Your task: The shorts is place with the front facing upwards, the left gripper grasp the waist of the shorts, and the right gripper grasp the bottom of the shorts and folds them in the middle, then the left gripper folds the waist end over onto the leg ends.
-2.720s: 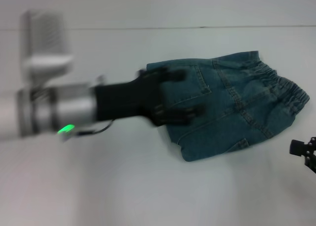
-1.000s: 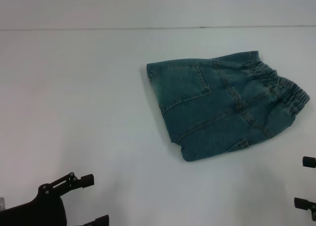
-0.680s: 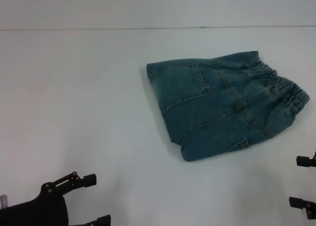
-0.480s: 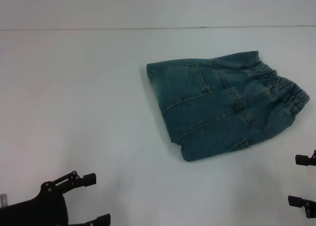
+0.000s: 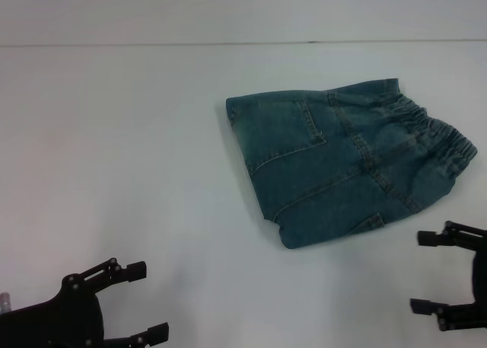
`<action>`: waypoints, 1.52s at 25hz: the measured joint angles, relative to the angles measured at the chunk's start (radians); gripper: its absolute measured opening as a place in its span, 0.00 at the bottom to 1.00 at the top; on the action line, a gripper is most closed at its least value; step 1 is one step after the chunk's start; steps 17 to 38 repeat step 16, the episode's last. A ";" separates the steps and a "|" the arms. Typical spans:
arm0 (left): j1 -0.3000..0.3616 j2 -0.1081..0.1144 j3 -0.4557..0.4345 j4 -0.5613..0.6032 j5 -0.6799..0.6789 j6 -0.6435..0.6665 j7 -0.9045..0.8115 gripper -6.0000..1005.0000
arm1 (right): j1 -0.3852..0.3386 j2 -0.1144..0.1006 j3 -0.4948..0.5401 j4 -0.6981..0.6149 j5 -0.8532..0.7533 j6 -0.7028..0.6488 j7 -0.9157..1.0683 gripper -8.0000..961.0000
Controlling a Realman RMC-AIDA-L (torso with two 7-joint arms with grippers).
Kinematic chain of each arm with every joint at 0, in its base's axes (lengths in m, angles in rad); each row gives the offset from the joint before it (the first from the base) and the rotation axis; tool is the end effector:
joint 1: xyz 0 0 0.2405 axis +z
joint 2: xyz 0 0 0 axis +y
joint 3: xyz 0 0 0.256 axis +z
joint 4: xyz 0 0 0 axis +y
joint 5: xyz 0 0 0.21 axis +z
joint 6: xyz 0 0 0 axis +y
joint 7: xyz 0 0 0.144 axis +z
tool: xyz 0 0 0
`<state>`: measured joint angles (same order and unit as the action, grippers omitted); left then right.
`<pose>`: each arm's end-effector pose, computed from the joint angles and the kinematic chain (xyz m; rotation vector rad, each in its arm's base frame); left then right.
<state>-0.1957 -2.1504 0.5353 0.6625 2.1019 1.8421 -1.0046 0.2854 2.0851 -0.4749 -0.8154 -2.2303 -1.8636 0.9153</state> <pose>-0.3219 0.1947 -0.0125 -2.7057 -0.5517 -0.8475 0.3297 0.2286 0.0342 -2.7900 0.2129 0.5366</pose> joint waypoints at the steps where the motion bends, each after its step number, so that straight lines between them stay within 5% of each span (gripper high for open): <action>1: 0.000 0.000 0.000 0.000 0.000 -0.001 -0.001 0.93 | 0.013 0.000 -0.010 0.011 -0.006 0.002 -0.001 0.98; 10: -0.005 0.000 0.000 0.002 0.000 -0.002 -0.011 0.93 | 0.083 0.001 -0.039 0.062 -0.055 0.052 -0.004 0.98; 38: -0.007 0.003 -0.001 0.002 0.000 0.000 -0.012 0.93 | 0.084 0.001 -0.046 0.070 -0.055 0.055 -0.005 0.98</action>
